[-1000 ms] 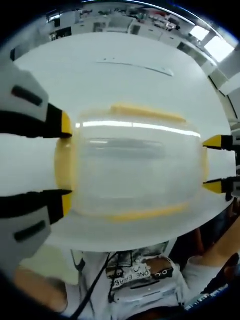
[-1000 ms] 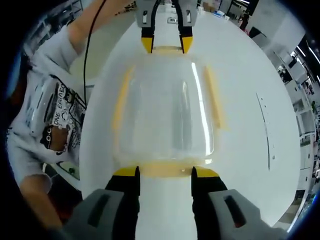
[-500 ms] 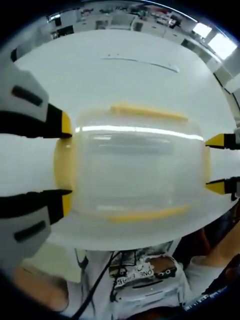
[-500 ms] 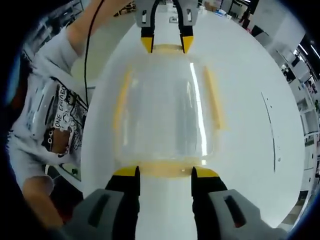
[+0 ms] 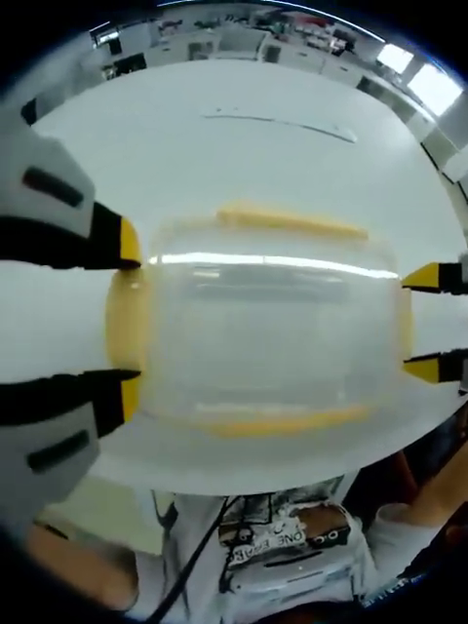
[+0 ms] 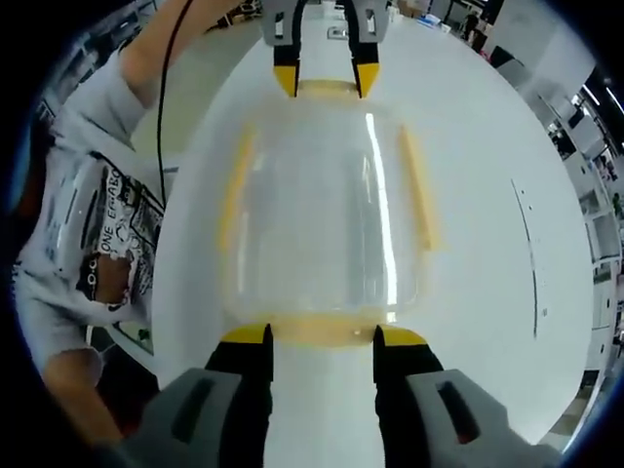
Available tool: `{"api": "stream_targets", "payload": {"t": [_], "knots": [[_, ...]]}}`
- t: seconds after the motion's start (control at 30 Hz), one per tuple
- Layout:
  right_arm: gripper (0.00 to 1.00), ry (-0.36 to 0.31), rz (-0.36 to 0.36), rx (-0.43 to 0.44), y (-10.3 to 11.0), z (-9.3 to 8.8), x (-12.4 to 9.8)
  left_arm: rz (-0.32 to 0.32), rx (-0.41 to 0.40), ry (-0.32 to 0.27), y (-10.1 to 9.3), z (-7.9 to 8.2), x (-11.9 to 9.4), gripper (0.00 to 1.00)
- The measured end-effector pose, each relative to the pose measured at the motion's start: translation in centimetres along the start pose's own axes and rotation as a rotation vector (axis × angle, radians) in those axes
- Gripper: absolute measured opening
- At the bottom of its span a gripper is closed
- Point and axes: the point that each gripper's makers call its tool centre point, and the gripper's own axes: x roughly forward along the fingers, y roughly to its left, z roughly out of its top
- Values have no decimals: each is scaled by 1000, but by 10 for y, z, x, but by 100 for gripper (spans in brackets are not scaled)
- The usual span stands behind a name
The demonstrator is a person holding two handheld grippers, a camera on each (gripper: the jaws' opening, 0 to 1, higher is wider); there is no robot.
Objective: Snap each plastic latch of the storage box into its locked position after aligning the lid with the box until every specified latch is closed and the lid sits flush.
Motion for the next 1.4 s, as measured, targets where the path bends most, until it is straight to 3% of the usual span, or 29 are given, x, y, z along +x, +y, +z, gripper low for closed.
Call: {"api": "stream_targets", "payload": {"t": [0.2, 0.3, 0.6, 1.1, 1.2, 1.4], "knots": [[40, -3, 26, 4, 7, -1, -1, -45, -11, 3, -6, -3, 1, 39], [40, -2, 25, 2, 8, -1, -1, -47, -15, 7, 4, -9, -2, 39], [41, 3, 25, -3, 7, -1, -1, -59, -20, 20, -1, -10, 0, 40], [41, -43, 44, -28, 5, -1, 1, -67, -1, 16, -20, -3, 8, 43], [41, -56, 37, -38, 6, -1, 1, -69, 23, 17, -17, -2, 13, 46], [41, -83, 16, -73, 6, -4, 1, -83, -12, 8, -13, -5, 18, 49]]}}
